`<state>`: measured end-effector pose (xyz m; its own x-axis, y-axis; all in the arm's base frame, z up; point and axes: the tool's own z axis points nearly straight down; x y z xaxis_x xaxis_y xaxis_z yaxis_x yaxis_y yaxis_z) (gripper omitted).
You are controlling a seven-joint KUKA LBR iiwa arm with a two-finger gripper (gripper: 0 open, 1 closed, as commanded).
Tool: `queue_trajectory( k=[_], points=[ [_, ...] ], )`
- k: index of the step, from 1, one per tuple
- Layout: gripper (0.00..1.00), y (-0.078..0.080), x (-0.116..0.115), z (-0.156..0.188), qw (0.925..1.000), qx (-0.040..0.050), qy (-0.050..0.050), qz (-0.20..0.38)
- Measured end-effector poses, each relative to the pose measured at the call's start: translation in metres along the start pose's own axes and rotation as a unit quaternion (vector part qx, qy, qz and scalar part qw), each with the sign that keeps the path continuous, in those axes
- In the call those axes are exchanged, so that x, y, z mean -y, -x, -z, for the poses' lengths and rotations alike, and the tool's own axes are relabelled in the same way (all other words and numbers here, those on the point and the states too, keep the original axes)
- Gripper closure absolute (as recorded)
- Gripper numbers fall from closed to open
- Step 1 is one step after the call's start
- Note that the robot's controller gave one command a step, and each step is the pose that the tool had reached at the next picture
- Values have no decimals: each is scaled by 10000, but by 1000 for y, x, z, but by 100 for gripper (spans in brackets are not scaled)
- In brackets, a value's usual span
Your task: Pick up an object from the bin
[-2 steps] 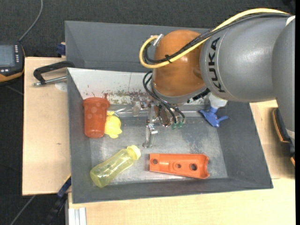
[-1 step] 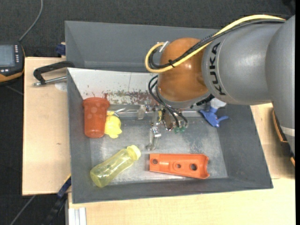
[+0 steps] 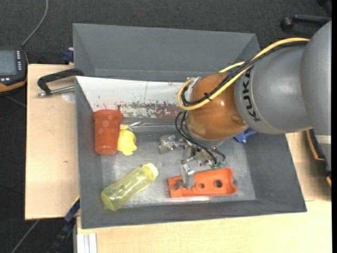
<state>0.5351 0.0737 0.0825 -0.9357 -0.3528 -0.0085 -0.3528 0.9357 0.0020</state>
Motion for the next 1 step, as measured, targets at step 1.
queue_trajectory(
  k=[1],
  points=[
    [100,1,45,-11,9903,19,3,-1391]
  ],
)
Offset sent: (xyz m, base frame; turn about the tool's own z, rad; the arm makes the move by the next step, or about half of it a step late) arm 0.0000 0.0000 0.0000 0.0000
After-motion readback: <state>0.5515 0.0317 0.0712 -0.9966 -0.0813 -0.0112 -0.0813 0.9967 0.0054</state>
